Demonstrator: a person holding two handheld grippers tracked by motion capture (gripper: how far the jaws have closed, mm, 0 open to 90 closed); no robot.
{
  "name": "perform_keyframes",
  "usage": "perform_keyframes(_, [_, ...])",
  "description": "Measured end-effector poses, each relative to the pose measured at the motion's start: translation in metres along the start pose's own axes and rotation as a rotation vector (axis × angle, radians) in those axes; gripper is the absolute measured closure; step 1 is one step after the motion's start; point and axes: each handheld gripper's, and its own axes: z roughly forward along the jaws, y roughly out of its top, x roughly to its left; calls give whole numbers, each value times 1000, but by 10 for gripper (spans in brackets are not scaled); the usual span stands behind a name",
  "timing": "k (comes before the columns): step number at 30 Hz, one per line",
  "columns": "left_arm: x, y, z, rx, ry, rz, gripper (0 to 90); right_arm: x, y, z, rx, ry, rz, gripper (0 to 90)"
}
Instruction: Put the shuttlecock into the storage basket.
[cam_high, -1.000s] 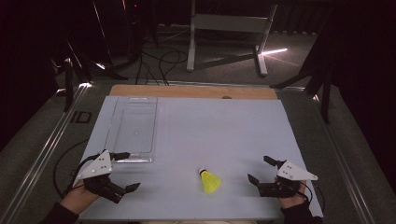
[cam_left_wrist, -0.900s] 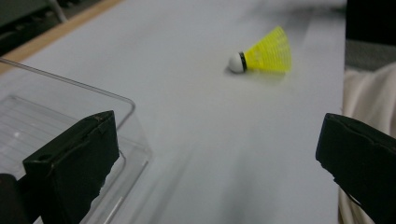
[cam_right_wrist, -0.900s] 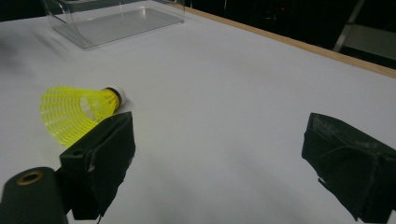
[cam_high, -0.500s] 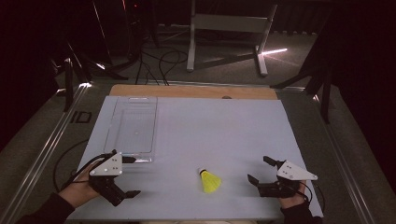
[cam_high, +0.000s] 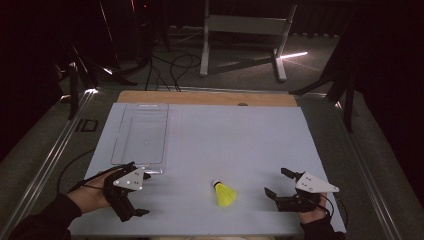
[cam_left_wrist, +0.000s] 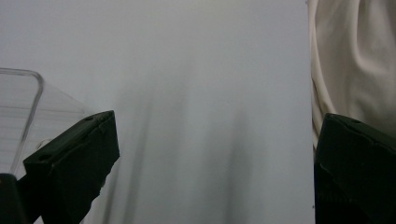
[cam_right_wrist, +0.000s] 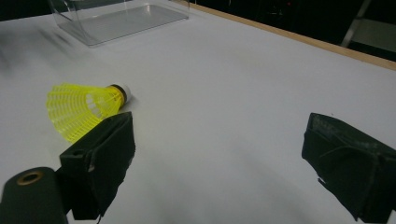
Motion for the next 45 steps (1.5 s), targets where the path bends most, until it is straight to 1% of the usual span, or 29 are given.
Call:
perform_keyframes(3, [2,4,2,26,-17,10,10,0,0,0,1,1,1,97])
perform_keyframes(4, [3,5,2,30,-14,27,10,0,0,0,2,1,3,97])
perform_keyframes(6, [4,7,4,36,-29,34,10,0,0,0,4,4,5,97])
perform_keyframes(8, [4,10,6,62,-25,66,10,0,0,0,3,5,4,97])
perform_keyframes(9, [4,12,8,75,-17,89,10,0,0,0,4,6,5,97])
perform_keyframes(10, [4,14,10,82,-17,94,10,0,0,0,5,7,5,97])
perform_keyframes(14, [6,22,18,145,-38,94,9,0,0,0,4,9,3,97])
perform_keyframes(15, [6,23,21,160,-26,105,10,0,0,0,4,9,4,97])
perform_keyframes(16, [6,24,23,173,-27,116,10,0,0,0,5,10,6,97])
perform_keyframes(17, [7,25,25,182,-31,117,10,-1,0,0,5,10,4,97])
perform_keyframes(19, [7,28,29,189,-29,127,10,-1,-1,1,5,11,4,97])
perform_keyframes(21, [8,32,32,186,-34,136,10,-1,-1,0,4,11,4,97])
perform_keyframes(23, [5,37,35,180,-24,187,9,-1,-1,0,3,12,4,97])
perform_keyframes(25, [1,42,37,175,-18,252,8,-1,-1,1,3,11,4,97])
perform_keyframes(27, [0,47,40,177,-19,293,6,-1,-1,1,3,12,5,97])
perform_keyframes(28, [0,50,41,177,-32,297,6,-1,-1,1,3,12,4,97])
perform_keyframes(30, [2,55,43,177,-45,307,7,-1,-1,1,3,12,4,97])
perform_keyframes(31, [4,58,44,174,-64,310,7,-1,-1,0,2,11,4,97])
perform_keyframes(32, [4,60,44,174,-58,315,6,-1,-1,0,1,12,4,97])
perform_keyframes(33, [4,63,45,172,-63,317,6,-1,-1,0,0,12,3,97])
perform_keyframes(34, [4,66,46,170,-77,324,6,-1,-1,0,0,11,3,97])
perform_keyframes(35, [3,69,48,168,-63,339,6,-1,-1,0,-1,13,3,97])
perform_keyframes(36, [3,72,49,177,-63,349,7,-1,-1,0,-1,13,3,97])
perform_keyframes(37, [3,74,51,181,-61,370,6,-1,-1,0,-2,14,3,97])
perform_keyframes(38, [3,76,52,177,-58,378,6,-1,-1,0,-2,14,3,97])
perform_keyframes(39, [3,78,54,174,-71,384,6,-1,-1,0,-3,15,3,97])
perform_keyframes(40, [4,81,55,180,-67,399,6,-1,-1,0,-4,15,1,97])
perform_keyframes(44, [7,93,61,182,-99,425,6,-1,-1,0,-3,17,3,97])
perform_keyframes(45, [9,97,62,189,-99,440,6,-1,-1,0,-3,17,3,97])
